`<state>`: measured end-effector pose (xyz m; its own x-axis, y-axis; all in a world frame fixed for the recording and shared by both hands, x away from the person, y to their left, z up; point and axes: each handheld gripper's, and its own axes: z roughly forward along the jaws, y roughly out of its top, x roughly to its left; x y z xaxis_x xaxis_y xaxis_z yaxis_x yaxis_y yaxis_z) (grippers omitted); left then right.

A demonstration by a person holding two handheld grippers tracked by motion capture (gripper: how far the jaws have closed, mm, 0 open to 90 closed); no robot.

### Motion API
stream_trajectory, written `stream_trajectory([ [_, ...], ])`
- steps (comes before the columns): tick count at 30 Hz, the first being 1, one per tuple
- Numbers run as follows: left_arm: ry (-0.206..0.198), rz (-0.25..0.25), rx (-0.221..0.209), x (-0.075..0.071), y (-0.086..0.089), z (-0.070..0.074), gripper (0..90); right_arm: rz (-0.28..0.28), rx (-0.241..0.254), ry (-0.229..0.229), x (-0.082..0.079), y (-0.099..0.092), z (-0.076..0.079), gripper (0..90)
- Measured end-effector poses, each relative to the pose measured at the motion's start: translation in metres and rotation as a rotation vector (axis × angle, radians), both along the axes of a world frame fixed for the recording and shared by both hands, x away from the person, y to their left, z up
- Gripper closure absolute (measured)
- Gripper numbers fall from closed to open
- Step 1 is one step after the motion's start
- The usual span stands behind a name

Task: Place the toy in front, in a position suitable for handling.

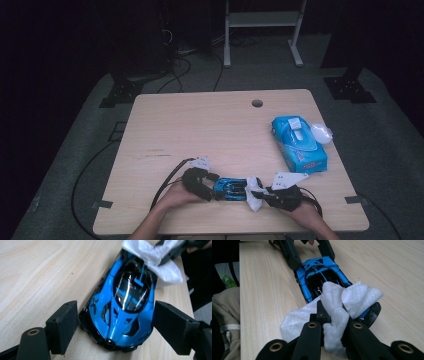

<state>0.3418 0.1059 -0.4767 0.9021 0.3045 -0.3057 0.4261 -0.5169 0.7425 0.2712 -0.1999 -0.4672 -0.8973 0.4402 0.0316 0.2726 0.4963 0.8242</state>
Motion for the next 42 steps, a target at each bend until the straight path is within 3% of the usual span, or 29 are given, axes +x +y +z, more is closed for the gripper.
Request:
stream_trajectory([
  [5,0.025,0.021,-0.011,0.004,0.003,0.000,21.5,0.010,-0.008,-0.017,-0.003,-0.001,0.000,84.9],
  [12,0.033,0.002,0.004,0.005,-0.003,-0.002,22.5,0.014,-0.005,-0.036,-0.008,-0.001,-0.001,85.0],
  [19,0.068,-0.017,-0.018,0.007,-0.009,-0.004,30.2,0.023,-0.001,-0.054,-0.011,-0.002,-0.002,85.0],
  [32,0.091,-0.008,-0.013,0.004,-0.007,-0.003,31.4,0.038,-0.014,-0.125,-0.022,-0.001,-0.004,85.3],
  [42,0.103,-0.035,-0.013,0.002,-0.008,-0.003,32.5,0.062,-0.013,-0.134,-0.027,-0.001,-0.004,85.3],
])
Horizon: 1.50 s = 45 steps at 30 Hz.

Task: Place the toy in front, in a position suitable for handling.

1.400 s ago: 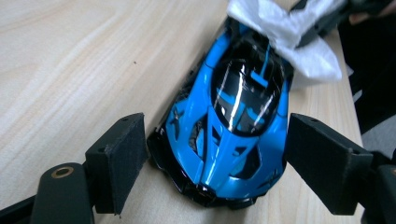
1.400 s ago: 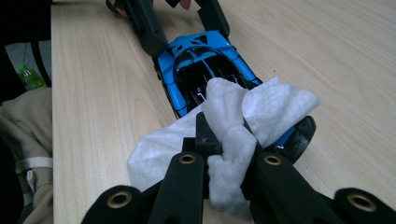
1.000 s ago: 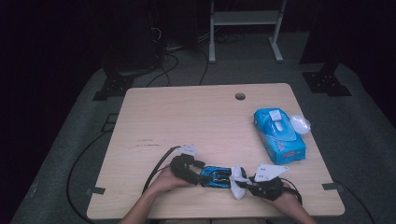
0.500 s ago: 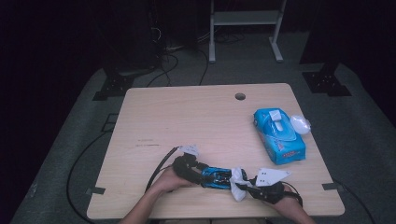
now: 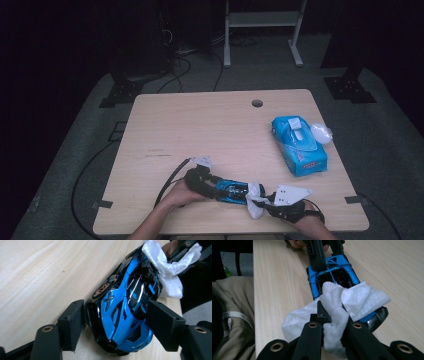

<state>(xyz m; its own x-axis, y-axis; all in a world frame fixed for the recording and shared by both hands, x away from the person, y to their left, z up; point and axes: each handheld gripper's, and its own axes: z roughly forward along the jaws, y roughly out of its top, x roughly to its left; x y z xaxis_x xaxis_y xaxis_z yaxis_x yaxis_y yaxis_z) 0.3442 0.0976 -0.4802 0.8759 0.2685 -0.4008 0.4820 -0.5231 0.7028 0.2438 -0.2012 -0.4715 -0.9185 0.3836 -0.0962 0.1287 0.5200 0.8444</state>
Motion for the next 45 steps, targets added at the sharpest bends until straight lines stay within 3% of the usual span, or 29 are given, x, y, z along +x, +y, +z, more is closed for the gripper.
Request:
stream_trajectory([
  [5,0.015,-0.008,-0.016,0.000,0.000,-0.001,35.9,0.010,-0.003,-0.003,-0.002,-0.001,0.000,85.2],
  [8,0.014,-0.009,-0.048,0.000,0.004,0.001,40.8,0.015,-0.006,0.000,-0.003,0.000,0.000,85.2],
  [20,-0.031,-0.036,-0.133,-0.006,0.015,0.003,56.4,0.028,-0.013,0.036,-0.006,-0.001,0.005,85.2],
  [27,-0.078,-0.055,-0.154,-0.010,0.017,0.005,62.9,0.010,0.031,0.036,-0.004,-0.002,0.013,85.1],
  [41,-0.207,-0.098,-0.178,-0.010,0.021,0.012,69.0,-0.051,0.018,0.024,0.013,0.000,0.017,85.2],
  [45,-0.246,-0.091,-0.179,-0.008,0.025,0.015,69.5,-0.072,0.072,0.021,0.015,-0.003,0.023,85.2],
])
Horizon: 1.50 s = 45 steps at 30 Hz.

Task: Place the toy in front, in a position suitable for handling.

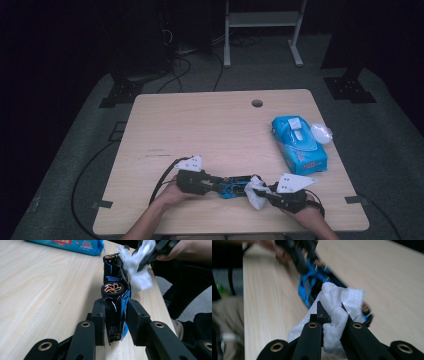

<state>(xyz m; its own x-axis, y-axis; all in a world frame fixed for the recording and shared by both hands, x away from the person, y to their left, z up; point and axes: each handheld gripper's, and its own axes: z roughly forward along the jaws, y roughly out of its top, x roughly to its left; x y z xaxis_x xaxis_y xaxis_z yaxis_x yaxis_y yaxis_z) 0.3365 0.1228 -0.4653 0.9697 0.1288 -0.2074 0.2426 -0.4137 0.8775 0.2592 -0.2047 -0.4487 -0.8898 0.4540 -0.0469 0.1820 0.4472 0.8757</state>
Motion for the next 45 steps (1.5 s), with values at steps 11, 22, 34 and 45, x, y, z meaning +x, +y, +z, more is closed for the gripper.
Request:
stream_trajectory([
  [11,-0.160,0.045,0.030,0.010,0.009,0.003,69.5,-0.117,0.078,0.053,0.046,0.018,0.021,85.2],
  [22,-0.193,0.064,0.057,0.013,0.018,-0.003,69.8,-0.052,-0.025,0.134,0.074,0.090,0.026,85.5],
  [34,-0.212,0.085,0.109,0.008,0.001,-0.002,67.5,-0.069,-0.031,0.160,0.073,0.086,0.021,85.5],
  [45,-0.217,0.080,0.111,0.009,0.002,-0.003,69.4,-0.238,-0.061,0.138,0.062,0.023,0.025,85.8],
])
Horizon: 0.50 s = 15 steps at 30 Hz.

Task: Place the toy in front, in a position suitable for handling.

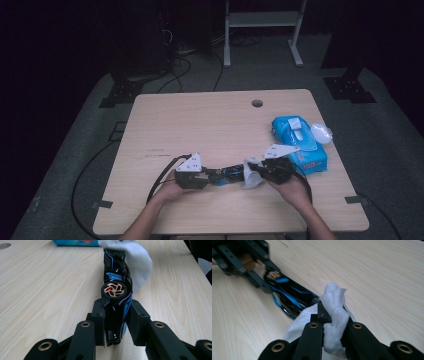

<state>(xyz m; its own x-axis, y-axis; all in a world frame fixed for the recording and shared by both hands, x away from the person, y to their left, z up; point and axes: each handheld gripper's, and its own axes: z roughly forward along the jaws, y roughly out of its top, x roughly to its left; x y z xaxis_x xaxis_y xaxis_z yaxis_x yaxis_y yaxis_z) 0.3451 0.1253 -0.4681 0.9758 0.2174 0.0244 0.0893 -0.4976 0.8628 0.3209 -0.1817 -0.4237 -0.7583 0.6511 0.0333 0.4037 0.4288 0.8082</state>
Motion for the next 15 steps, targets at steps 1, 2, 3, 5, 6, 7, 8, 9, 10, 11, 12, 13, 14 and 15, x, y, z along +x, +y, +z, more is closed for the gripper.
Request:
stream_trajectory([
  [1,-0.001,0.000,0.001,0.000,0.000,0.000,69.4,0.000,0.000,0.000,0.000,0.000,0.000,85.8],
  [2,-0.001,0.000,0.001,0.000,0.000,0.000,69.4,-0.021,-0.002,0.003,-0.001,-0.009,0.001,85.8],
  [3,-0.001,-0.001,0.001,0.000,0.000,0.000,69.4,-0.038,0.002,0.006,-0.002,-0.015,0.001,85.8],
  [5,-0.002,-0.002,0.002,0.000,0.000,0.000,69.4,-0.060,0.025,0.000,-0.006,-0.025,0.004,85.8],
  [6,-0.001,-0.003,0.003,0.001,0.000,0.000,69.4,-0.077,0.026,-0.017,-0.010,-0.032,0.010,85.8],
  [7,-0.001,-0.003,0.003,0.001,0.000,0.000,69.4,-0.077,0.026,-0.017,-0.010,-0.032,0.010,85.8],
  [8,-0.001,-0.004,0.004,0.001,0.000,0.000,69.4,-0.089,0.030,-0.043,-0.013,-0.038,0.017,85.8],
  [9,-0.001,-0.004,0.003,0.001,0.000,0.000,69.4,-0.096,0.032,-0.048,-0.014,-0.040,0.020,85.9],
  [10,-0.001,-0.004,0.003,0.001,0.000,0.000,69.4,-0.096,0.032,-0.048,-0.014,-0.040,0.020,85.9],
  [11,-0.001,-0.004,0.004,0.001,0.000,0.000,69.4,-0.104,0.032,-0.065,-0.016,-0.042,0.024,85.8],
  [12,0.005,-0.002,0.000,0.001,0.000,0.000,69.4,-0.110,0.041,-0.085,-0.017,-0.044,0.030,85.8],
  [13,0.009,-0.001,-0.001,0.001,0.000,0.000,69.4,-0.111,0.063,-0.091,-0.018,-0.046,0.036,85.9],
  [14,0.007,-0.004,0.003,0.001,0.000,0.000,69.4,-0.106,0.076,-0.093,-0.018,-0.045,0.040,85.8],
  [15,0.009,-0.004,0.002,0.001,0.000,0.000,69.4,-0.086,0.085,-0.094,-0.017,-0.039,0.044,85.8],
])
